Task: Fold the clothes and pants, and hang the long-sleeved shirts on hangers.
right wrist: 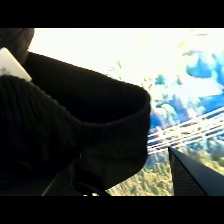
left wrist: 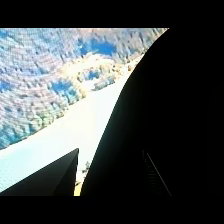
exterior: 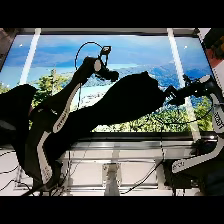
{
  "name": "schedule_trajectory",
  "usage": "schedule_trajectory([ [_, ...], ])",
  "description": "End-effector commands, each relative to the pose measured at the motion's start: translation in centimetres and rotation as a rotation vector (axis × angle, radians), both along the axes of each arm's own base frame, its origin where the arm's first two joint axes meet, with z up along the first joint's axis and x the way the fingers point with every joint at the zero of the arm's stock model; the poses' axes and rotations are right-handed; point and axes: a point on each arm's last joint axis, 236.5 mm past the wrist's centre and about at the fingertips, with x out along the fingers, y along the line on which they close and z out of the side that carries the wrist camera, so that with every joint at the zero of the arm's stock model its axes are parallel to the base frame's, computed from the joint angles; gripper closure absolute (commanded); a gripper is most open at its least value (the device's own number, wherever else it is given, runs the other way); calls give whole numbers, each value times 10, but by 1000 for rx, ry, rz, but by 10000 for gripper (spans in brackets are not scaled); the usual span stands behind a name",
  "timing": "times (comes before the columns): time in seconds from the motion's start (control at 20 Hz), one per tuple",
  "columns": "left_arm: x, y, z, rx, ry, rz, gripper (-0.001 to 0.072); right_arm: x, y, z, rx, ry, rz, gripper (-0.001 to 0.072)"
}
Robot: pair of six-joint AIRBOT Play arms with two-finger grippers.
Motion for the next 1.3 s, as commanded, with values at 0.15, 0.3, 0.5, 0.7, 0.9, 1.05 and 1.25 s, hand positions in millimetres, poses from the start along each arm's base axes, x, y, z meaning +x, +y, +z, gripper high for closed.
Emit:
schedule_trajectory([
  [0.15, 2, -3, -18, 8, 9, 0, 237, -8, 7, -15, 19, 63, 24, 85],
  [0.3, 5, -4, -17, 1, -3, 4, 237, -5, 20, -25, 29, 70, 41, 102],
  [0.5, 4, -5, -17, -3, -1, 4, 236, 4, 28, -18, 29, 30, 75, 697],
  [0.7, 3, -2, -20, -2, 15, 7, 236, 3, 12, -3, 18, 37, 93, 697],
  [0.9, -22, -8, -44, -41, 149, -59, 237, 2, 8, 7, 31, 43, 102, 697],
  [1.05, -25, -11, -59, -74, 202, -45, 237, -1, 9, 8, 39, 55, 110, 697],
  [1.25, -27, -13, -65, -78, 212, -45, 250, 0, 10, 8, 41, 41, 127, 698],
])
